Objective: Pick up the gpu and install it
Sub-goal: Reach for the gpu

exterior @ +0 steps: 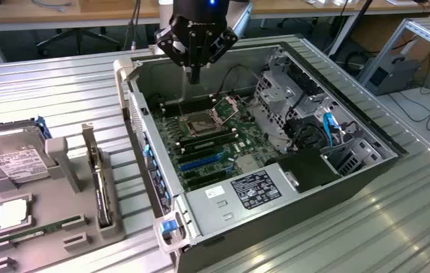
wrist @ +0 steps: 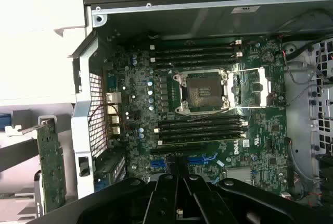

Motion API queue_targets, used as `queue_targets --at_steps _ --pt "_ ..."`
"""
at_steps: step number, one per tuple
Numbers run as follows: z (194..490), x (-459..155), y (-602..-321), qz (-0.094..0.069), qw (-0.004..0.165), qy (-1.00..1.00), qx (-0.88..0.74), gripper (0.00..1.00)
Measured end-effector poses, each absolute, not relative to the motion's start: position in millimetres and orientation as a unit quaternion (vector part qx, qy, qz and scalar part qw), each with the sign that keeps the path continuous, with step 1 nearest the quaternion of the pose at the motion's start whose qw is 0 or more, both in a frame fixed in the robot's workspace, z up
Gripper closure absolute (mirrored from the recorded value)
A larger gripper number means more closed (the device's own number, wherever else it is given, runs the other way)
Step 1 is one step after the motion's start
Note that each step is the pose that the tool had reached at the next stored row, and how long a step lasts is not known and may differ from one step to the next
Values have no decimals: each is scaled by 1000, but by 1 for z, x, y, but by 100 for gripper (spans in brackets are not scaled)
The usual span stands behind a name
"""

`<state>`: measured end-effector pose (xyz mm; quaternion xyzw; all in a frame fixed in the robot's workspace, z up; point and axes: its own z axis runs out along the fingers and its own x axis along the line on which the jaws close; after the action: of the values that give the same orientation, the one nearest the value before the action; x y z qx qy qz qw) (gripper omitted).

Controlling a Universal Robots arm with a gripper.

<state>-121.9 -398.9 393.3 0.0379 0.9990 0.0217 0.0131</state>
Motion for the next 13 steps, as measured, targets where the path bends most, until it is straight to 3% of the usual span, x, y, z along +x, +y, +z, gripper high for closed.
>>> queue_targets --at_steps 13 --pt "393 -122 -399 22 13 999 38 89"
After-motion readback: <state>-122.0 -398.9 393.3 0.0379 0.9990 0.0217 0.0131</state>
